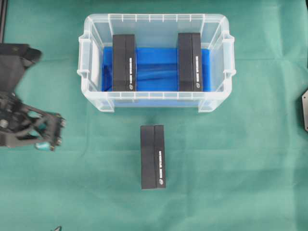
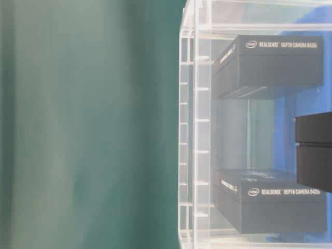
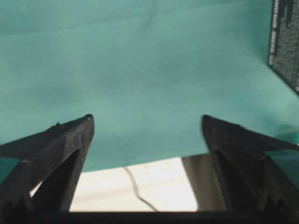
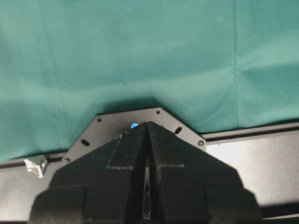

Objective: Take the box out of the case with the left arm.
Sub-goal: 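Move the open left gripper back over the left black box in the case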

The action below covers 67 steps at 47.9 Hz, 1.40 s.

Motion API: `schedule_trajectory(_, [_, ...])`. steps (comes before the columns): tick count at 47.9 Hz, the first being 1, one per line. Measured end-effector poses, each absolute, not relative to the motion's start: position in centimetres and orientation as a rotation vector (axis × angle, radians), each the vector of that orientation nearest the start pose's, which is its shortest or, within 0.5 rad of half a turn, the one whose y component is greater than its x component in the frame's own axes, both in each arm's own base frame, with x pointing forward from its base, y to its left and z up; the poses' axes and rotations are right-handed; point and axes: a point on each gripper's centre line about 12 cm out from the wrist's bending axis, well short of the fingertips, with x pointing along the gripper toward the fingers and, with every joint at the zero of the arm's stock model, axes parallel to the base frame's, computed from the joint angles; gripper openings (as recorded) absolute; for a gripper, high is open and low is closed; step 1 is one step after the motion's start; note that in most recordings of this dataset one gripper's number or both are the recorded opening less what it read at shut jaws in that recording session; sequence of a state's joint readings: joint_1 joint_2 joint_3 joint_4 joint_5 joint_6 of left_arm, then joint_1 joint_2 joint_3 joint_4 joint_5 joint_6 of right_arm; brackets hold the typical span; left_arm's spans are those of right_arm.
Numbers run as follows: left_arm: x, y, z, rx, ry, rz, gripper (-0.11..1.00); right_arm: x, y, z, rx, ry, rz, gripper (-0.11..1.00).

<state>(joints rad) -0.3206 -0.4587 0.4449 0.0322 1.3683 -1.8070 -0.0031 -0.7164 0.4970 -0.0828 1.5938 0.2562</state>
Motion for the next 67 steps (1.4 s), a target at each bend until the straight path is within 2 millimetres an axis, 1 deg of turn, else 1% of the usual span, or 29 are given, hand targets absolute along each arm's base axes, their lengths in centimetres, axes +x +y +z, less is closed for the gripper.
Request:
schedule_trajectory(4, [22.6,-7.1,31.1,-1.266,1.103,0.965,0.97,16.3,-1.0,34.2,0.161,1.356,-0.249,0.0])
schedule_trajectory(8, [22.2,-6.9,31.1,-1.268,1.1,0.962,0.97,16.3,-1.0,34.2,0.161,1.356,-0.249,0.0])
schedule_trajectory(15, [22.2,-6.8,31.2,-1.261,1.095,0.957,0.97,16.4,-1.0,34.2,0.161,1.355,-0.248,0.0])
schedule_trajectory(21, [22.4,-5.8,31.1,-1.268,1.079,0.978,0.97,16.3,-1.0,34.2,0.161,1.356,-0.249,0.0])
schedule_trajectory(26, [22.6,-4.5,31.2,-1.266,1.065,0.984,0.97,16.4,-1.0,34.2,0.16,1.354,-0.25,0.0])
schedule_trajectory(36, [22.7,-0.4,31.3,-1.228,1.046,1.016,0.97,16.4,-1.0,34.2,0.161,1.356,-0.249,0.0])
schedule_trajectory(42, [22.4,2.4,31.2,-1.216,1.038,1.058,0.97,16.5,-1.0,34.2,0.161,1.356,-0.248,0.0])
schedule_trajectory(52, [21.6,6.2,31.3,-1.177,1.029,1.079,0.97,16.5,-1.0,34.2,0.161,1.353,-0.248,0.0])
schedule_trajectory(58, [21.3,7.3,31.3,-1.176,1.023,1.091,0.97,16.6,-1.0,34.1,0.161,1.356,-0.248,0.0])
schedule_trajectory(67, [21.3,7.4,31.3,-1.183,1.022,1.094,0.97,16.6,-1.0,34.1,0.161,1.356,-0.248,0.0])
